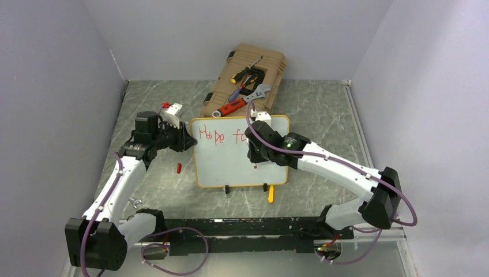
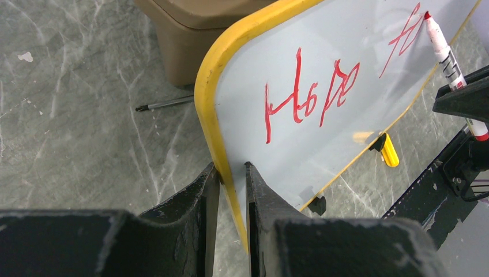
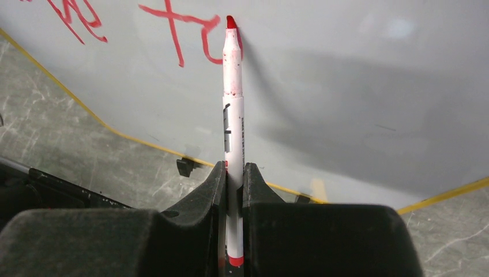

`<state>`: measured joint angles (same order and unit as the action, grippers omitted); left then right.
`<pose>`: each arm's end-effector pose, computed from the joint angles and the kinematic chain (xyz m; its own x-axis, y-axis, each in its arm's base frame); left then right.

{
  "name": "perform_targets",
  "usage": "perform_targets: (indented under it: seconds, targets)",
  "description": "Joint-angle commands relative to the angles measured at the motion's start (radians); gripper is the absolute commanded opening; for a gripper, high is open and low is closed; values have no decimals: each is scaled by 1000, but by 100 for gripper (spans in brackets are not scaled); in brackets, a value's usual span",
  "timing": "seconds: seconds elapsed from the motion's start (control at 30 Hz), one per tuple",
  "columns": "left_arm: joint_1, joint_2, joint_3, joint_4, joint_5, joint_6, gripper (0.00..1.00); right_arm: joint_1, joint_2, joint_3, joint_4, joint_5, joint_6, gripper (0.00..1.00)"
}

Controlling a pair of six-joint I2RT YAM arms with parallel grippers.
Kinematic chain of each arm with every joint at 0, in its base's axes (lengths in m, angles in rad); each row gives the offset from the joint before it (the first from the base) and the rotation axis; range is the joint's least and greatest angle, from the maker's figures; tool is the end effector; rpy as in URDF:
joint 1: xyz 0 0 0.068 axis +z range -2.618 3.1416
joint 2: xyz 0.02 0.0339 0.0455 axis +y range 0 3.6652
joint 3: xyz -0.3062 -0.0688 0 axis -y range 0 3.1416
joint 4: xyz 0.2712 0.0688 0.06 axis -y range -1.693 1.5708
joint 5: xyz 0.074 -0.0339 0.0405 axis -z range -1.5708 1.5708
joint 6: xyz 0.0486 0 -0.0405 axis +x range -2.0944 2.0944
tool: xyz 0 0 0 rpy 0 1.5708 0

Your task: Write a sentence on the whiteboard

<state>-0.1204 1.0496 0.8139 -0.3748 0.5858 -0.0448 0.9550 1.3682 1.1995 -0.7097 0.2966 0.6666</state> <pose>0.2341 -0.0554 0.3084 -0.5932 0.0342 -0.8043 0.5238 0.7751 -0.3533 0.1922 0.2471 0.3343 -0.7655 -0.0581 -0.6408 -0.2539 0.9423 0.2179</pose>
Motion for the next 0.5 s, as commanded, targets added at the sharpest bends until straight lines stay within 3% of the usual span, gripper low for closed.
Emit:
perform_targets:
  seconds: [0.0, 0.47]
  targets:
    - [-21, -14, 21, -6, 36, 17, 0, -16, 32, 63, 39, 46, -38, 0]
    - [-21, -10, 21, -6, 33, 18, 0, -2, -90, -31, 86, 61, -36, 0]
